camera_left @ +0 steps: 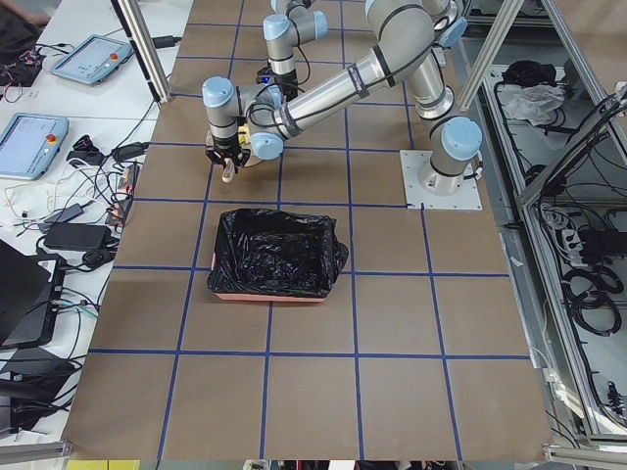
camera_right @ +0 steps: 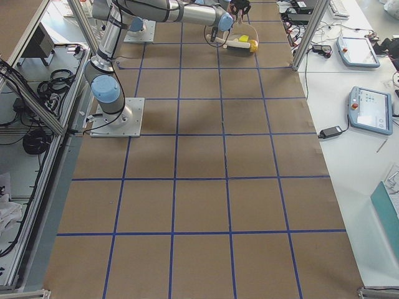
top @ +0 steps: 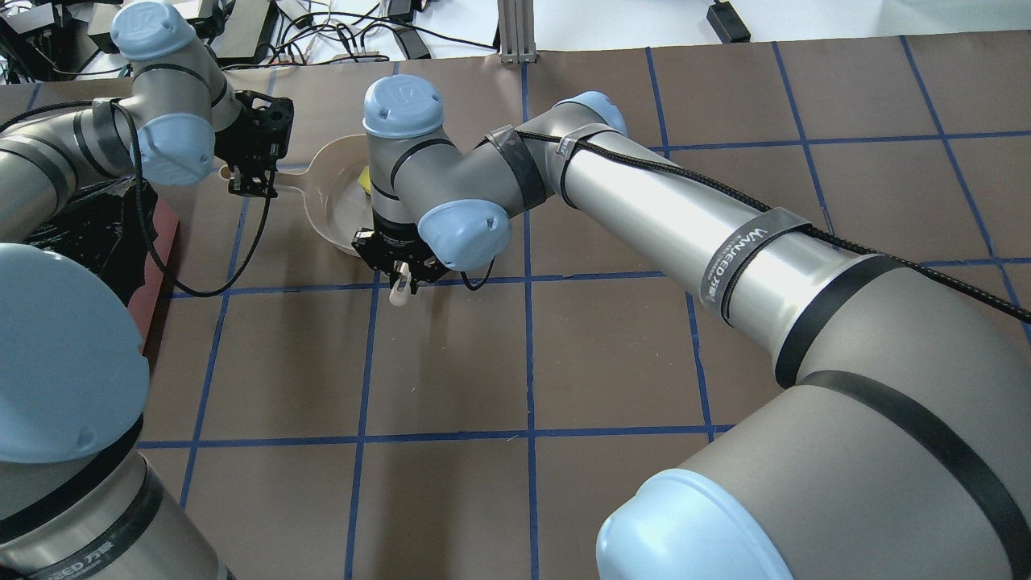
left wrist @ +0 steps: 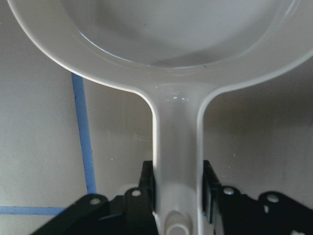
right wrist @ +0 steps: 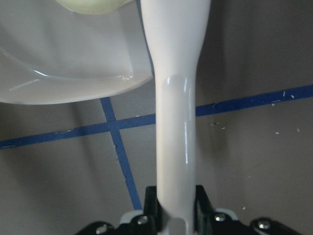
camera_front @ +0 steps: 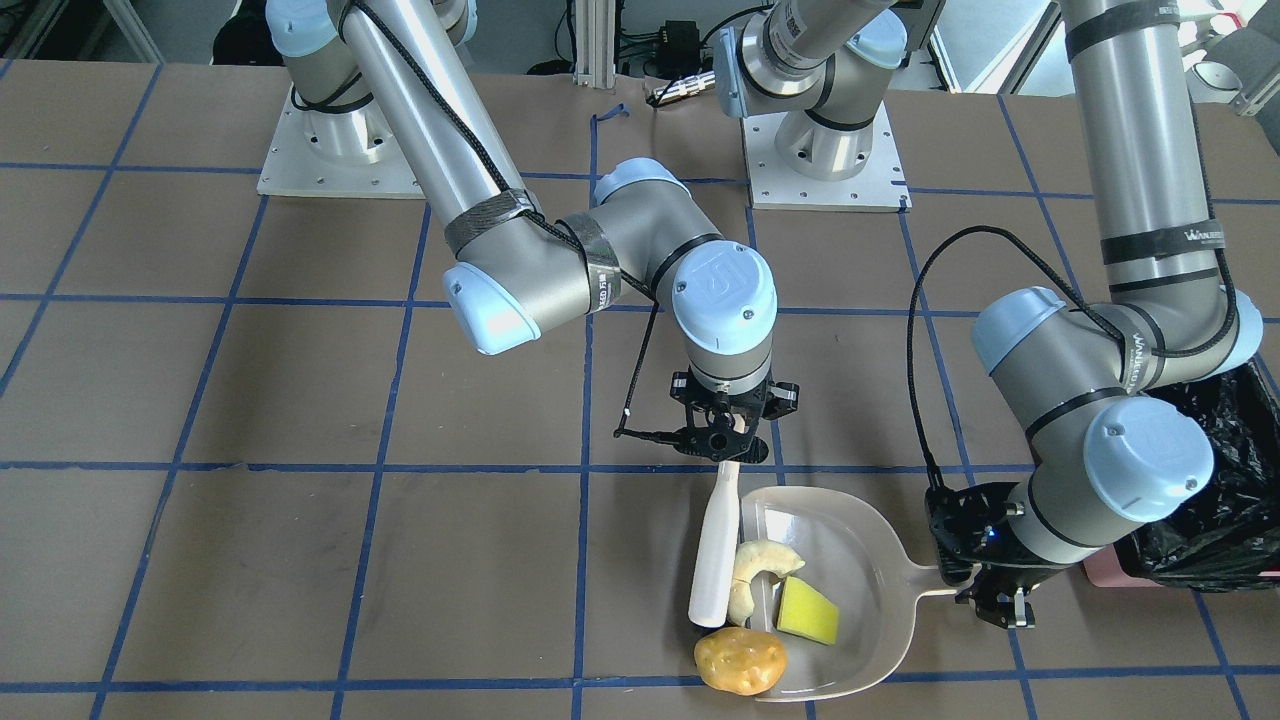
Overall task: Sweep and dump trash into bin
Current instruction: 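Sweep again with the brush pushing debris into the dustpan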
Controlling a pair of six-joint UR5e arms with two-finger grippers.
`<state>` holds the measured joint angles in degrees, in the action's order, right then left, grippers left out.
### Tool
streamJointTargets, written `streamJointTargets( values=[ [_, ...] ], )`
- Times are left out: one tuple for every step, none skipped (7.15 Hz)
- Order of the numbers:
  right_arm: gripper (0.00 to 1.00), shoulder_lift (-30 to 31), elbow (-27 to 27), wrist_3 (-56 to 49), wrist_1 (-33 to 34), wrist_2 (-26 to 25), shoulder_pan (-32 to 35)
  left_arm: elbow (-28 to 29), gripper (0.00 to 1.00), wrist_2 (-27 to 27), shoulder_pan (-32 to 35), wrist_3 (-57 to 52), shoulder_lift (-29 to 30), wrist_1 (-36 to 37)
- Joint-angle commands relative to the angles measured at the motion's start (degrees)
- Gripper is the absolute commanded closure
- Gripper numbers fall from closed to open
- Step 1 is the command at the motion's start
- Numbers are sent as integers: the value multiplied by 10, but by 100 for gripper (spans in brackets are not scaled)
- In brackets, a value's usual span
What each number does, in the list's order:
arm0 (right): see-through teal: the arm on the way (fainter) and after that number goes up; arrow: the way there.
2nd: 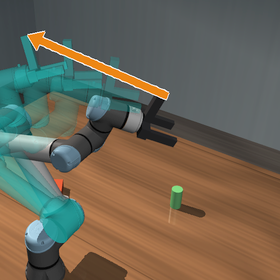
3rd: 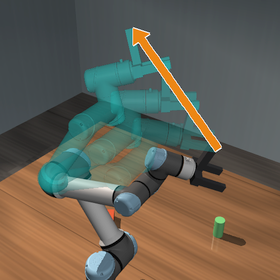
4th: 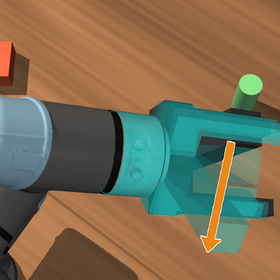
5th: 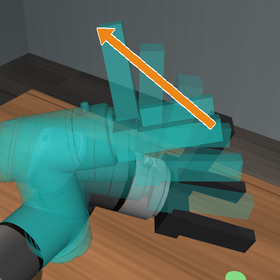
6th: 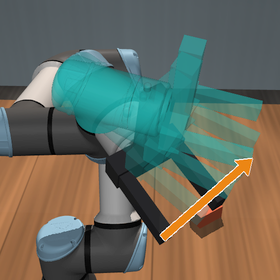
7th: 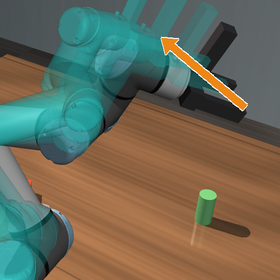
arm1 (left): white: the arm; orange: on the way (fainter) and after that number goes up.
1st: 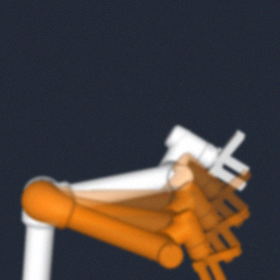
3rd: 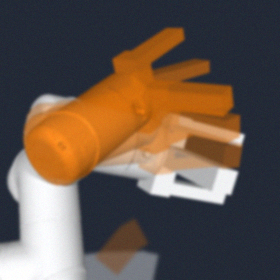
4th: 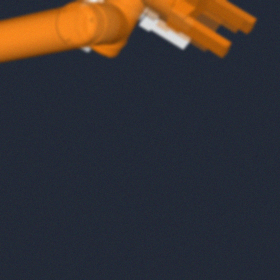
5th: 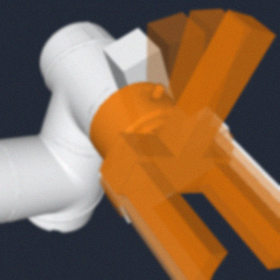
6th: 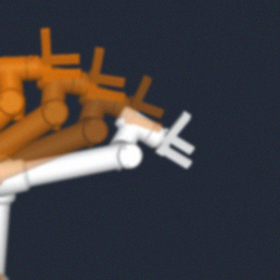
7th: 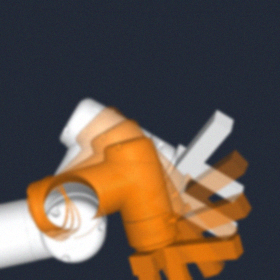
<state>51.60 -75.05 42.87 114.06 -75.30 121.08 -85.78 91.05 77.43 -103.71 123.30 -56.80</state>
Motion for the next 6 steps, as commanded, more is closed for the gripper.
streamJointTargets(
  values=[
    [100,-1,8,-1,8,6,9,0,78,0,1,2,-1,-1],
    [100,-5,8,-1,17,6,12,0,78,0,1,1,-1,0],
    [100,-13,8,-1,31,7,22,0,78,0,1,0,-1,0],
    [100,-19,8,0,41,8,27,0,78,0,0,0,-1,0],
    [100,-19,9,-1,42,21,27,0,78,0,1,0,-2,0],
    [100,-15,10,-1,42,21,28,0,78,0,1,1,-2,0]
  ],
)
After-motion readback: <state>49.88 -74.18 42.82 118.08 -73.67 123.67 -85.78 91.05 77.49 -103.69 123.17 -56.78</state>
